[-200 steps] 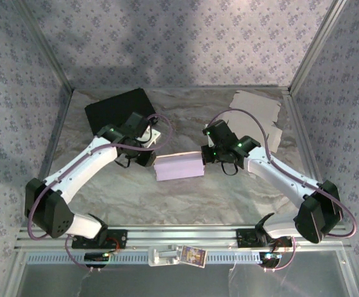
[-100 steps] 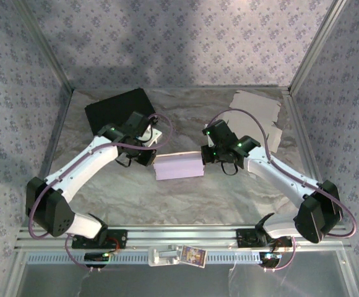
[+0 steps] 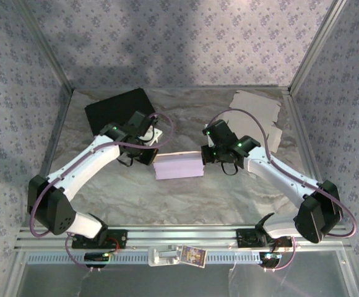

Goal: Fold the paper box

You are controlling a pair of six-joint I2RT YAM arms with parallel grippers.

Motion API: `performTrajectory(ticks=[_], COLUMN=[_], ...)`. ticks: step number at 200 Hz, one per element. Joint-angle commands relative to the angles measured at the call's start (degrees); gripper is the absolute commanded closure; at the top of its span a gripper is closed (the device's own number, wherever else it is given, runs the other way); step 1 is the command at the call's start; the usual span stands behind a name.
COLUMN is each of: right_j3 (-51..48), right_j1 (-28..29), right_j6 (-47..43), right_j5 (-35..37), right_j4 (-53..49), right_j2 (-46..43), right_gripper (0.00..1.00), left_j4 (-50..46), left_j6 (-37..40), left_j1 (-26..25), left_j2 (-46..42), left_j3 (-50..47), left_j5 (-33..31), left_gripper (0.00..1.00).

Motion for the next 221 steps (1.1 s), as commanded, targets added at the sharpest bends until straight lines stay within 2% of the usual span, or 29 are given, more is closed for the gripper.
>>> performTrajectory(ticks=[1,97,221], right_j3=[1.0,1.1,1.8], right_j1=[0.4,1.4,1.5], right_j6=[0.4,0.9,0.6], right_j5=[-0.9,-0.1,-0.3], right_j4=[-2.5,-2.2,-2.5], right_j2=[0.7,1.1,1.9], right_gripper=[1.00,1.00,1.00], left_j4=[-1.5,-4.3,-10.1], left_j6=[-3.6,-22.4,-27.5], left_j1=[-0.5,0.1,2.2], left_j2=[1.3,4.5,9.3], left_j3=[2.6,6.5,13.3], left_j5=[1.1,5.8,11.1], left_gripper=[1.00,1.00,1.00])
